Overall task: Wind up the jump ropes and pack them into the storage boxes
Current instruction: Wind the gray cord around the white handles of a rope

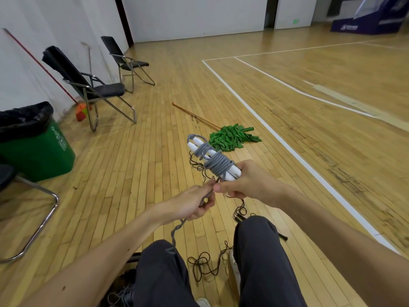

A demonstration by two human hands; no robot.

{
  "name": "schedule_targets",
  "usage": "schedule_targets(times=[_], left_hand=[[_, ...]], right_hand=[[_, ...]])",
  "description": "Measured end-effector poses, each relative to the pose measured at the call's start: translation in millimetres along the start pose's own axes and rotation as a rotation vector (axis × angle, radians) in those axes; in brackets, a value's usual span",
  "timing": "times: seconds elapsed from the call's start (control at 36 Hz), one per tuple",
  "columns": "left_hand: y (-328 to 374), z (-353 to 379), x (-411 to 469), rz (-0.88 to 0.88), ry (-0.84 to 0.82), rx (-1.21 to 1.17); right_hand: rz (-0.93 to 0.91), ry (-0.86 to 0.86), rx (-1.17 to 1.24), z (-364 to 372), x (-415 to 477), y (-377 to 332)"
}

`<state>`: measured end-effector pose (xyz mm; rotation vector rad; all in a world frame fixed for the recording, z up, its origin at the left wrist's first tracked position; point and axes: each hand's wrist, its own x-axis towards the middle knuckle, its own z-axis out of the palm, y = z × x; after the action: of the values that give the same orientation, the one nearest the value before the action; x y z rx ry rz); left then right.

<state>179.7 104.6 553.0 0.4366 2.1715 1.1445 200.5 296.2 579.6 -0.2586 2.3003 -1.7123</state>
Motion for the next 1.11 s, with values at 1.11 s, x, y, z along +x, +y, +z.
schedule_targets(times=[1.11], left_hand=[[75, -15, -35, 0.481, 0.245, 1.512]], right_hand=[[0.395, -0.175, -0.462, 2, 21, 48]])
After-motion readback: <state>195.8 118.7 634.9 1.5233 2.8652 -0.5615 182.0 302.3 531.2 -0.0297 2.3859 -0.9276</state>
